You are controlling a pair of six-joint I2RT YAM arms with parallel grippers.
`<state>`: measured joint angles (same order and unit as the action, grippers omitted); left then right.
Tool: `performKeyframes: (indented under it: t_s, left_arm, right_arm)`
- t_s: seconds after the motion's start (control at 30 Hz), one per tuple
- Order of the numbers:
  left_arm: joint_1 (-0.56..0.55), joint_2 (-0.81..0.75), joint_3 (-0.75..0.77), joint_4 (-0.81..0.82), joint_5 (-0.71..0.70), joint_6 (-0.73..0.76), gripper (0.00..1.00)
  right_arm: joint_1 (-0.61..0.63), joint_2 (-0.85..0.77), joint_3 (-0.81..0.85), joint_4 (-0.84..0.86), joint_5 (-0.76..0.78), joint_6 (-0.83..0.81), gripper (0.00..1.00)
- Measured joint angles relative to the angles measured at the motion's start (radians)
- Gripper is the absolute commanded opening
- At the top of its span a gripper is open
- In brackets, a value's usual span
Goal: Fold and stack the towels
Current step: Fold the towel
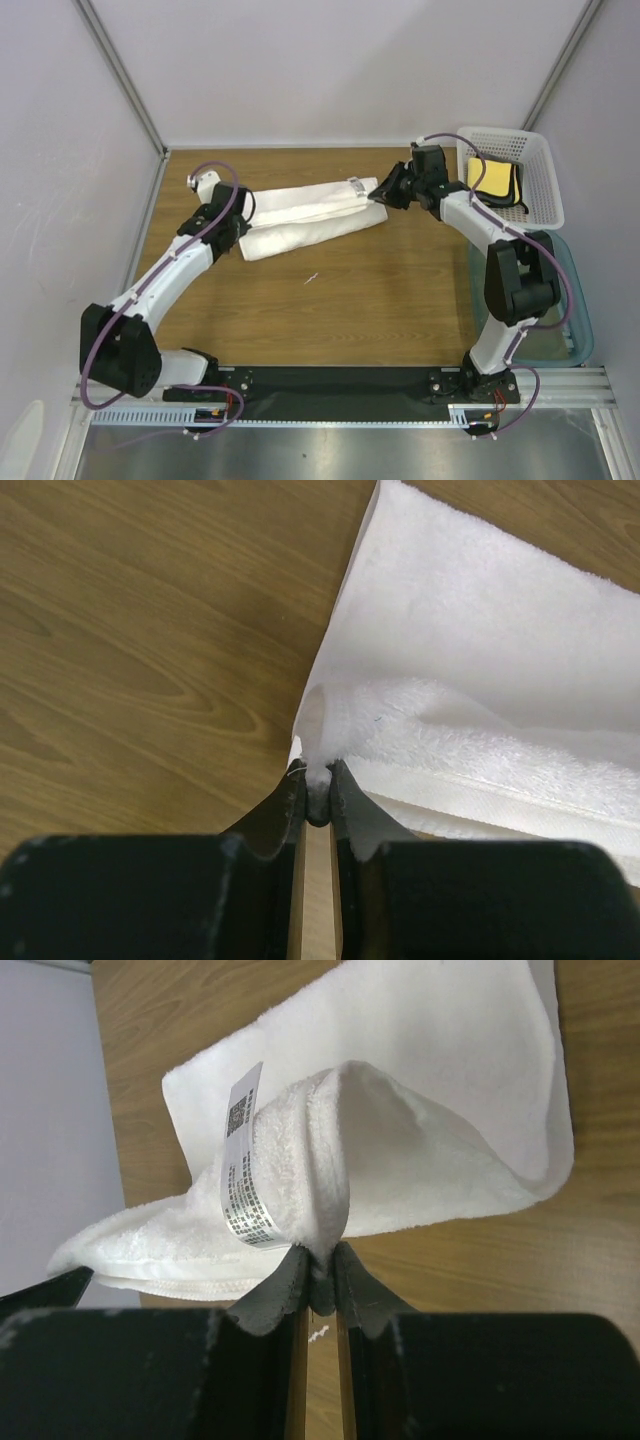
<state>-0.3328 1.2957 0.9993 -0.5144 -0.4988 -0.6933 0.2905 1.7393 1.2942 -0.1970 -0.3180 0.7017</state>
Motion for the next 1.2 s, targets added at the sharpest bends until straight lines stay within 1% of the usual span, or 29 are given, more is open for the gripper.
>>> performKeyframes:
  t_s: [0.17, 0.4, 0.73, 0.93, 1.2]
  left_arm:
    - [0.031, 0.082, 0.041, 0.053, 0.003, 0.048, 0.00]
    - [0.064, 0.197, 0.102, 0.101, 0.039, 0.089, 0.00]
    - [0.086, 0.343, 0.206, 0.142, 0.060, 0.124, 0.00]
    - [0.094, 0.394, 0.232, 0.155, 0.068, 0.133, 0.00]
    - [0.102, 0.491, 0.293, 0.171, 0.084, 0.157, 0.00]
  right_arm:
    - [-0.005, 0.090, 0.077, 0.014, -0.009, 0.000, 0.00]
    - [-0.019, 0.172, 0.094, 0.016, -0.012, 0.007, 0.00]
    - [-0.037, 0.206, 0.135, 0.016, -0.009, 0.032, 0.00]
    - [-0.038, 0.212, 0.150, 0.008, 0.003, 0.032, 0.00]
    - [-0.049, 0.266, 0.208, 0.006, 0.003, 0.042, 0.00]
